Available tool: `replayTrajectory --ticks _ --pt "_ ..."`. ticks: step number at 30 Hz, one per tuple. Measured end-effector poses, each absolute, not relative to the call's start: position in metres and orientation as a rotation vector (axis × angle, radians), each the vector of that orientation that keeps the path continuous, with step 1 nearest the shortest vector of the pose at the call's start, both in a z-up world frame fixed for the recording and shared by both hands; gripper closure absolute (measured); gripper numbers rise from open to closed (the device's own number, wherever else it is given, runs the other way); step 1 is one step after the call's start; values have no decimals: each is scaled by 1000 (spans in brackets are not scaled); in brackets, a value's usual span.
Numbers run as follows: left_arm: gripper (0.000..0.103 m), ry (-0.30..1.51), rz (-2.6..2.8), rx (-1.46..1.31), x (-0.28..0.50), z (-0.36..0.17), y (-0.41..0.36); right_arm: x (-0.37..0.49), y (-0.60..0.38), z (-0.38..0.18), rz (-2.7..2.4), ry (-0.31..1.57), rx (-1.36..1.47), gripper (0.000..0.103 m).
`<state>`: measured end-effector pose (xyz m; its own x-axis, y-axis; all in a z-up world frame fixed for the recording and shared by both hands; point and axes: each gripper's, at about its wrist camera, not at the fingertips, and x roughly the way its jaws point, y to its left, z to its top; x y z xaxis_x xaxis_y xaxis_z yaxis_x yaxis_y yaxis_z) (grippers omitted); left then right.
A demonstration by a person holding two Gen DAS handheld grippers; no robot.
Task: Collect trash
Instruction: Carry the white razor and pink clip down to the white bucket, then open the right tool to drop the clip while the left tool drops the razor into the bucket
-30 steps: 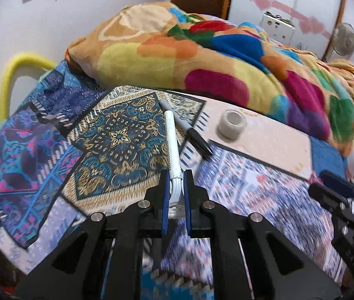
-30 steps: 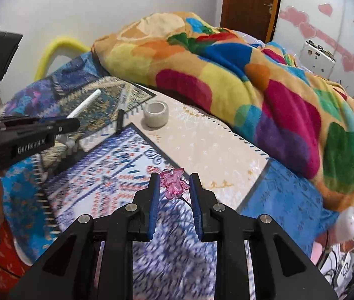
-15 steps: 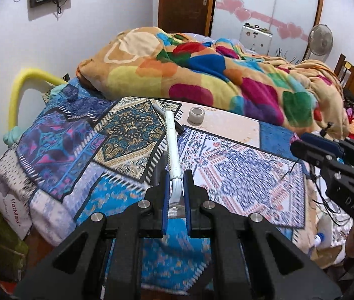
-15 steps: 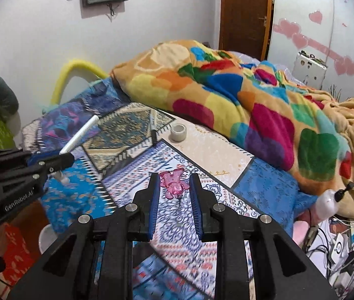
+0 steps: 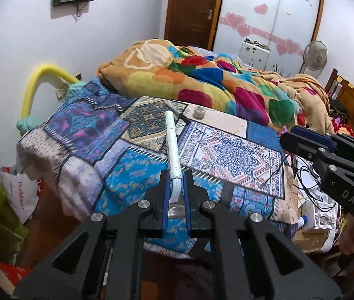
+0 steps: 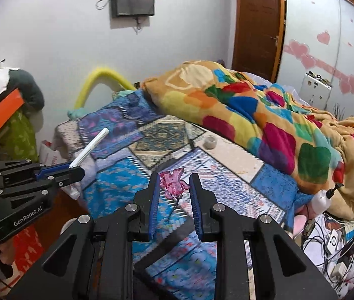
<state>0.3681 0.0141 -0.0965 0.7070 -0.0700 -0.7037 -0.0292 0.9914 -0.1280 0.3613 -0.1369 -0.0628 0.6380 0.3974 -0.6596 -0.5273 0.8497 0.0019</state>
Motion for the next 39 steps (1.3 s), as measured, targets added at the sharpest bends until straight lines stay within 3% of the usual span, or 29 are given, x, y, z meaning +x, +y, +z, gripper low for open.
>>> replayTrajectory --ticks 10,19,39 --pt "93 825 77 -186 300 -121 89 314 -79 -72 639 719 -248 82" --pt "93 908 216 -261 249 -176 164 288 -11 -104 753 773 -308 82" --pt "93 1102 352 -483 220 -321 238 274 122 -241 926 1110 -430 81"
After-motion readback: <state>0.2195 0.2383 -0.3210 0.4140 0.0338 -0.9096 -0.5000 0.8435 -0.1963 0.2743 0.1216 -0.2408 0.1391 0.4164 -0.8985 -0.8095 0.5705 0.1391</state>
